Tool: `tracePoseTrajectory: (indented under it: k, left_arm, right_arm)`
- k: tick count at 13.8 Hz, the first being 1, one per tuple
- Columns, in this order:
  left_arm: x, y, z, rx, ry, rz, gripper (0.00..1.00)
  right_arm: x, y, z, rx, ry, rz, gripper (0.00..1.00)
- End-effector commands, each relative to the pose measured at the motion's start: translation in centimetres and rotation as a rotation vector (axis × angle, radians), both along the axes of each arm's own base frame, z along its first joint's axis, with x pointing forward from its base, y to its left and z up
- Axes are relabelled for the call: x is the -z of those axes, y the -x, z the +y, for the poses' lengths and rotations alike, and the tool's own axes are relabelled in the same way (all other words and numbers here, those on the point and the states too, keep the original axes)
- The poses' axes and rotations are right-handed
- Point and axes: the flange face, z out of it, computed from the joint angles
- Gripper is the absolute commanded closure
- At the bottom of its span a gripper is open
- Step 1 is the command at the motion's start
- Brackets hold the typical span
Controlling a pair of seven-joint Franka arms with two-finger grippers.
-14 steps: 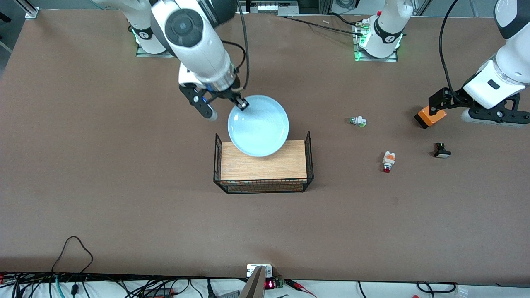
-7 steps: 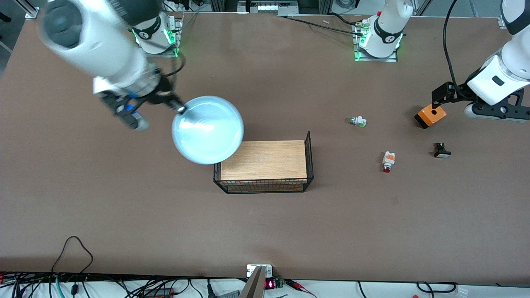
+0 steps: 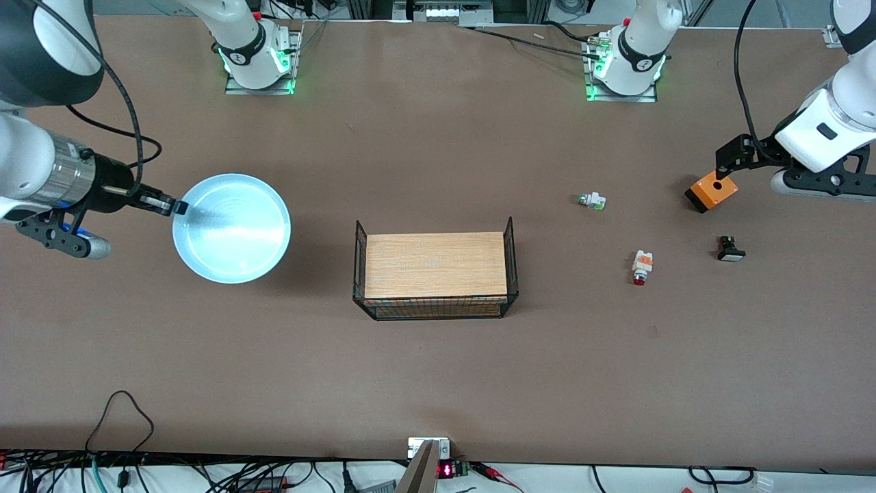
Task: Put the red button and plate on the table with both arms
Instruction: 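Lift the blue plate out of the basket with the right gripper, then lower the plate onto the table and open the right gripper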
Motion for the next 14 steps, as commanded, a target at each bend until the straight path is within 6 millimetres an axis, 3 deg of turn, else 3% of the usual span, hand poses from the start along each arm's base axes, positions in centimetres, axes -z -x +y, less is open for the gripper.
tracePoseTrajectory:
  k: [1, 4, 10, 14]
  left_arm:
    - [-0.7, -0.4, 0.0, -0.006, -0.023, -0.002, 0.00]
    - [-0.7, -0.3, 0.0, -0.008, -0.024, 0.010, 0.00]
    - [-0.6, -0.1, 0.0, -0.010, -0.023, 0.027, 0.00]
    - [-0.7, -0.1, -0.1, -0.005, -0.025, 0.024, 0.00]
  right_arm:
    - [3.0, -0.2, -1.2, -0.136, 0.037, 0.022, 1.00]
    - [8.0, 0.3, -3.2, -0.173, 0.046, 0.030, 1.00]
    - [17.4, 3.6, -7.4, -0.259, 0.059, 0.016, 1.00]
    - [23.3, 5.8, -9.1, -0.287, 0.059, -0.014, 1.00]
